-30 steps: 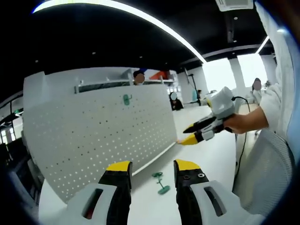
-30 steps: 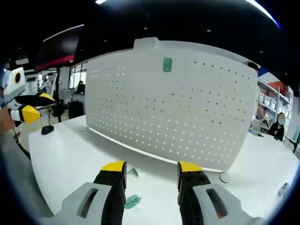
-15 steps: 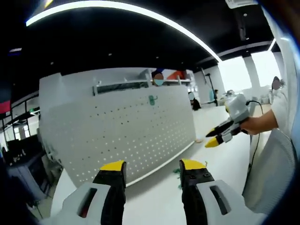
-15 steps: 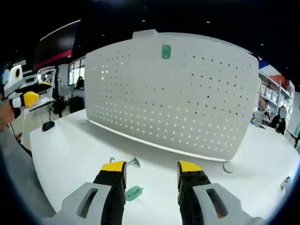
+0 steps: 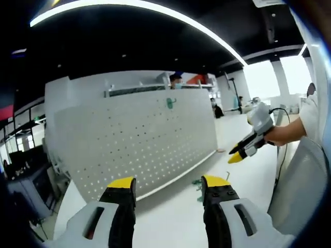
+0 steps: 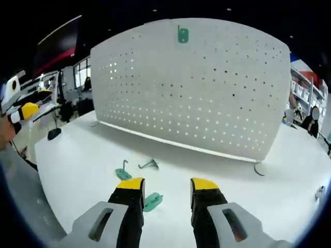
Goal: Insert the hook assembly into the mounting plate slot until the hook locks in place.
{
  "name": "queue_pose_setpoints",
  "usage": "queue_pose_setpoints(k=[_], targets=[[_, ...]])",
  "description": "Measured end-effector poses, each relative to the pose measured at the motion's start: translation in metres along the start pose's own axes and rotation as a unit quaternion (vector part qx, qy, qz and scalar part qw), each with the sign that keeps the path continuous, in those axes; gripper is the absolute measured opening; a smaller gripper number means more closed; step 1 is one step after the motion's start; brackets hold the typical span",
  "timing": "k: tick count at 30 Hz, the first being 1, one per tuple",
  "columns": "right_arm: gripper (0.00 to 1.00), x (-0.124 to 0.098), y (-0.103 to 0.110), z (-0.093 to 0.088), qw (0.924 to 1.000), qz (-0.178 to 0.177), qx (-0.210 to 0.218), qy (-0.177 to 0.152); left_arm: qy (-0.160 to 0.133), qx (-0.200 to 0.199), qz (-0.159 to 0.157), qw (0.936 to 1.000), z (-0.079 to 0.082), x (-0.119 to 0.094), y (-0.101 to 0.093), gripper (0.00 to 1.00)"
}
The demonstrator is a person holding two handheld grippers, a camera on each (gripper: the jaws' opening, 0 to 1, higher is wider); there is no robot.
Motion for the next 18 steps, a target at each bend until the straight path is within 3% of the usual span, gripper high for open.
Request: queue_pose_setpoints(k=[9,18], targets=[[0.23,0.013,0.009,-0.018,0.998,0.033,0.026,0.048,0.004,0.0,-0.004,1.0,-0.002,0.001,-0.002,0.51],[0.17,0.023,0.015,-0.025,0.9946,0.053,0.043,0.079,0.005,-0.002,-0.008,1.0,-0.002,0.003,-0.002,0.5]])
Point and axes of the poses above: the point that each gripper's makers call its tool centre point, and the gripper's own axes: x roughly forward along the fingers, y roughly to its left, z roughly out of its top, the point moved 6 cm from there along -x, roughly backward along the fingers, and after that the axes turned 15 degrees about -x, right-handed, at the moved point
